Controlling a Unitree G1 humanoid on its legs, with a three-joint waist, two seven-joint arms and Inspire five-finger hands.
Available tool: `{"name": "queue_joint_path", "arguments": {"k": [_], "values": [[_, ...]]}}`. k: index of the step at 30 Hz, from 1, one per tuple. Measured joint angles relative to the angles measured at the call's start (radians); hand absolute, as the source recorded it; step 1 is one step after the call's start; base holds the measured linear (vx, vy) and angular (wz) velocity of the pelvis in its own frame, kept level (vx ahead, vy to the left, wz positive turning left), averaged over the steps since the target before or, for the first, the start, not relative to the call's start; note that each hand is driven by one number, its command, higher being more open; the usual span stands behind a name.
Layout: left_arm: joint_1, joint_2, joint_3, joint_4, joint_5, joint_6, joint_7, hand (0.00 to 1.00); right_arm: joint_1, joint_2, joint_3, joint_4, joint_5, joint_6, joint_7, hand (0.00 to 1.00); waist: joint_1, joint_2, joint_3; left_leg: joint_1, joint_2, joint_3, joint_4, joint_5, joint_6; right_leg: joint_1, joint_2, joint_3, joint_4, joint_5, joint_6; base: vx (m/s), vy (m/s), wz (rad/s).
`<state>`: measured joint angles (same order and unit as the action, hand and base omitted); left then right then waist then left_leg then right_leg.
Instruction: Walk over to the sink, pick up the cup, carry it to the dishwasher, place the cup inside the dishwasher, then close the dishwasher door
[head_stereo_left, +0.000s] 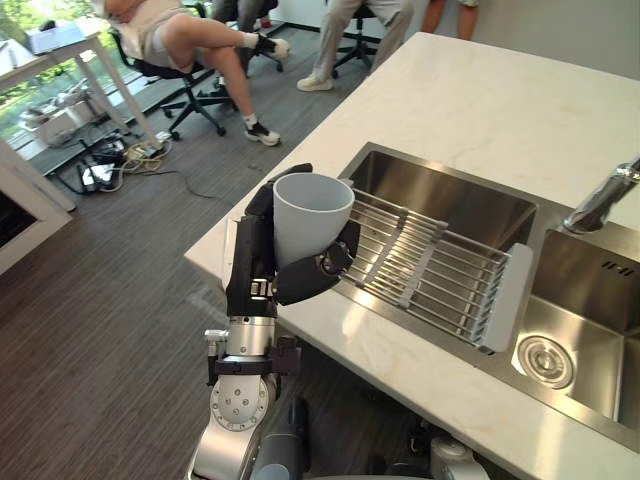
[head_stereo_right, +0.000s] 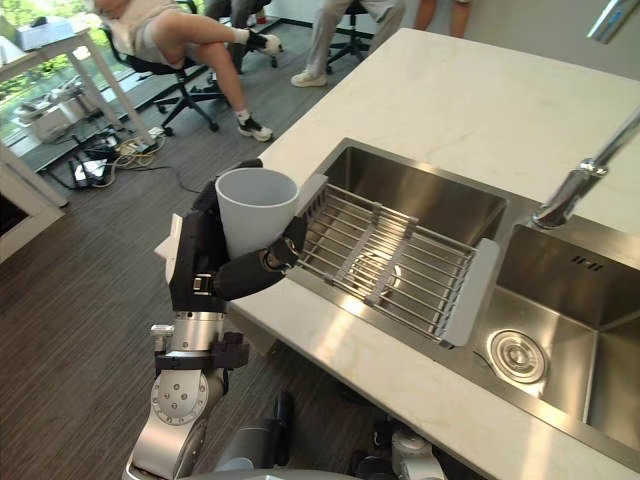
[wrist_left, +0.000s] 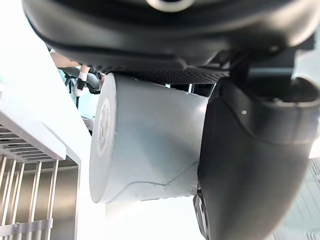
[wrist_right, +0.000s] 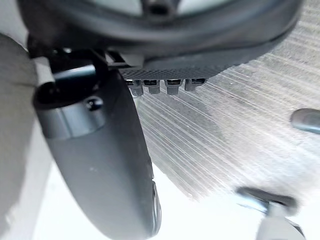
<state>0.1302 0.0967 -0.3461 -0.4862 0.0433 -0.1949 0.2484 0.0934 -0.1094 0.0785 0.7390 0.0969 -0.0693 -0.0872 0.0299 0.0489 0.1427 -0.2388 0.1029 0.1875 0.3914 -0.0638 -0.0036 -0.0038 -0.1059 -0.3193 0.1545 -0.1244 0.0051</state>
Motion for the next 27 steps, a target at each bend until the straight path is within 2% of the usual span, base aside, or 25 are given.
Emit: {"name": "queue_joint_path", "arguments": {"k": [1,2,3,4,5,6,9,12,14,15,17,18,19,20,21,22,23,24,25,26,27], "values": [[-0.018,0.001,-0.007,0.013,-0.007,-0.005,-0.006,0.00,0.002,-0.001,-0.006,-0.003,0.001,0.000,0.000,1.00,-0.008,-0.002,0.000,0.027,0.010,0.024,-0.002,-0.016,-0.006,-0.001,-0.013,-0.022,-0.001,0.004,0.006,-0.14,0.154,1.19],[-0.062,-0.002,-0.030,0.045,-0.017,-0.008,-0.013,0.00,0.011,-0.001,-0.021,-0.009,0.003,0.000,0.000,1.00,-0.023,0.012,-0.017,0.096,0.034,0.072,-0.047,-0.028,-0.016,-0.003,-0.030,-0.072,-0.004,0.010,0.017,-0.10,0.185,1.22],[-0.105,-0.011,-0.059,0.079,-0.025,-0.009,-0.021,0.00,0.023,-0.002,-0.040,-0.018,0.023,-0.001,-0.001,1.00,-0.030,0.037,-0.041,0.174,0.055,0.103,-0.157,-0.019,-0.044,-0.013,-0.033,-0.109,-0.003,0.015,0.033,-0.08,0.214,1.16],[-0.124,-0.021,-0.068,0.093,-0.025,-0.009,-0.027,0.00,0.024,-0.003,-0.049,-0.019,0.033,-0.001,0.000,1.00,-0.033,0.059,-0.055,0.203,0.054,0.095,-0.238,-0.010,-0.070,-0.016,-0.032,-0.127,-0.004,0.019,0.046,-0.05,0.287,0.94],[-0.153,-0.020,-0.076,0.121,-0.025,-0.011,-0.035,0.00,0.021,0.009,-0.062,-0.010,0.038,-0.001,-0.001,1.00,-0.036,0.066,-0.066,0.230,0.037,0.094,-0.330,0.006,-0.086,-0.013,-0.033,-0.154,-0.016,0.032,0.066,-0.02,0.274,0.59],[-0.157,-0.006,-0.075,0.147,-0.028,-0.011,-0.036,0.00,0.017,0.040,-0.068,-0.009,0.038,0.001,0.001,1.00,-0.031,0.043,-0.068,0.241,0.015,0.085,-0.349,0.020,-0.075,0.001,-0.046,-0.156,-0.034,0.048,0.069,-0.01,0.246,0.47],[-0.154,0.028,-0.048,0.189,-0.045,-0.003,-0.037,0.00,0.020,0.070,-0.071,0.029,0.038,-0.005,0.019,1.00,-0.031,0.011,-0.076,0.259,-0.020,0.069,-0.348,0.021,-0.073,0.053,-0.068,-0.157,-0.071,0.070,0.084,-0.01,0.149,0.34],[-0.150,0.041,-0.004,0.188,-0.062,-0.003,-0.056,0.00,0.003,0.035,-0.112,0.047,0.038,0.011,0.041,1.00,-0.021,0.008,-0.077,0.265,-0.030,0.067,-0.355,0.027,-0.063,0.066,-0.071,-0.152,-0.094,0.090,0.089,-0.05,0.088,0.12],[-0.136,0.042,0.040,0.185,-0.064,-0.004,-0.063,0.00,0.049,-0.009,-0.110,-0.076,0.070,0.023,0.082,1.00,-0.027,0.006,-0.076,0.273,-0.032,0.068,-0.379,0.040,-0.046,0.067,-0.069,-0.149,-0.100,0.097,0.096,-0.06,0.016,-0.06],[-0.105,0.041,0.068,0.172,-0.064,-0.004,-0.072,0.00,0.084,-0.040,-0.109,-0.193,0.087,0.023,0.105,1.00,-0.038,0.005,-0.075,0.281,-0.032,0.071,-0.394,0.048,-0.045,0.065,-0.071,-0.145,-0.099,0.098,0.096,-0.07,0.001,-0.14],[-0.057,0.037,0.097,0.157,-0.063,-0.006,-0.076,0.00,0.124,-0.055,-0.132,-0.251,0.050,-0.058,0.108,1.00,-0.050,0.002,-0.077,0.283,-0.032,0.090,-0.394,0.046,-0.046,0.036,-0.073,-0.121,-0.066,0.087,0.083,-0.05,0.012,-0.26],[-0.050,0.035,0.101,0.156,-0.062,-0.006,-0.078,0.00,0.135,-0.050,-0.167,-0.200,0.038,-0.108,0.114,1.00,-0.052,-0.008,-0.074,0.281,-0.036,0.097,-0.393,0.044,-0.046,0.018,-0.088,-0.115,-0.015,0.062,0.087,-0.06,0.020,-0.08],[-0.050,0.035,0.099,0.156,-0.061,-0.006,-0.076,0.00,0.113,-0.039,-0.210,-0.110,0.040,-0.102,0.128,1.00,-0.058,-0.020,-0.066,0.284,-0.045,0.078,-0.394,0.046,-0.043,0.004,-0.103,-0.111,0.047,0.034,0.086,-0.08,0.003,0.14],[-0.050,0.035,0.094,0.156,-0.059,-0.006,-0.076,0.00,0.104,-0.037,-0.229,-0.059,0.041,-0.088,0.123,1.00,-0.066,-0.022,-0.063,0.283,-0.047,0.067,-0.392,0.044,-0.040,-0.004,-0.108,-0.094,0.080,0.023,0.072,-0.07,0.002,0.56],[-0.047,0.035,0.072,0.157,-0.039,-0.004,-0.074,0.00,0.113,-0.044,-0.245,0.038,0.038,-0.061,0.105,1.00,-0.076,-0.022,-0.061,0.278,-0.056,0.032,-0.387,0.044,-0.034,-0.023,-0.111,0.012,0.137,0.004,0.033,-0.03,0.036,0.67],[-0.045,0.037,0.060,0.157,-0.026,-0.005,-0.074,0.00,0.125,-0.044,-0.248,0.076,0.038,-0.051,0.098,1.00,-0.076,-0.023,-0.060,0.277,-0.064,0.011,-0.385,0.046,-0.029,-0.030,-0.109,0.072,0.161,-0.008,0.013,0.00,0.055,1.00],[-0.040,0.034,0.053,0.157,-0.004,-0.005,-0.074,0.00,0.146,-0.042,-0.246,0.130,0.036,-0.026,0.090,1.00,-0.075,-0.022,-0.060,0.273,-0.077,-0.032,-0.386,0.053,-0.021,-0.048,-0.104,0.174,0.210,-0.035,-0.025,0.03,0.010,1.07],[-0.035,0.039,0.061,0.157,0.000,-0.006,-0.068,0.00,0.156,-0.032,-0.230,0.154,0.036,-0.007,0.084,1.00,-0.076,-0.025,-0.061,0.260,-0.089,-0.071,-0.389,0.065,-0.019,-0.054,-0.097,0.254,0.200,-0.076,-0.019,0.02,-0.042,1.06],[-0.035,0.039,0.068,0.157,0.000,-0.006,-0.061,0.00,0.157,-0.027,-0.220,0.157,0.036,-0.001,0.083,1.00,-0.075,-0.031,-0.060,0.247,-0.103,-0.088,-0.388,0.069,-0.018,-0.046,-0.100,0.274,0.178,-0.090,-0.012,0.02,-0.081,1.00],[-0.027,0.030,0.086,0.157,-0.001,-0.006,-0.049,0.00,0.144,-0.021,-0.200,0.155,0.036,-0.001,0.083,1.00,-0.072,-0.032,-0.059,0.222,-0.122,-0.120,-0.389,0.081,-0.019,-0.025,-0.113,0.276,0.129,-0.114,0.027,0.01,-0.079,0.87],[-0.011,0.019,0.100,0.157,-0.002,-0.004,-0.041,0.00,0.124,-0.034,-0.186,0.152,0.036,-0.002,0.088,1.00,-0.068,-0.024,-0.056,0.203,-0.126,-0.150,-0.387,0.098,-0.020,-0.015,-0.114,0.253,0.104,-0.096,0.068,0.01,-0.074,0.86]]}}
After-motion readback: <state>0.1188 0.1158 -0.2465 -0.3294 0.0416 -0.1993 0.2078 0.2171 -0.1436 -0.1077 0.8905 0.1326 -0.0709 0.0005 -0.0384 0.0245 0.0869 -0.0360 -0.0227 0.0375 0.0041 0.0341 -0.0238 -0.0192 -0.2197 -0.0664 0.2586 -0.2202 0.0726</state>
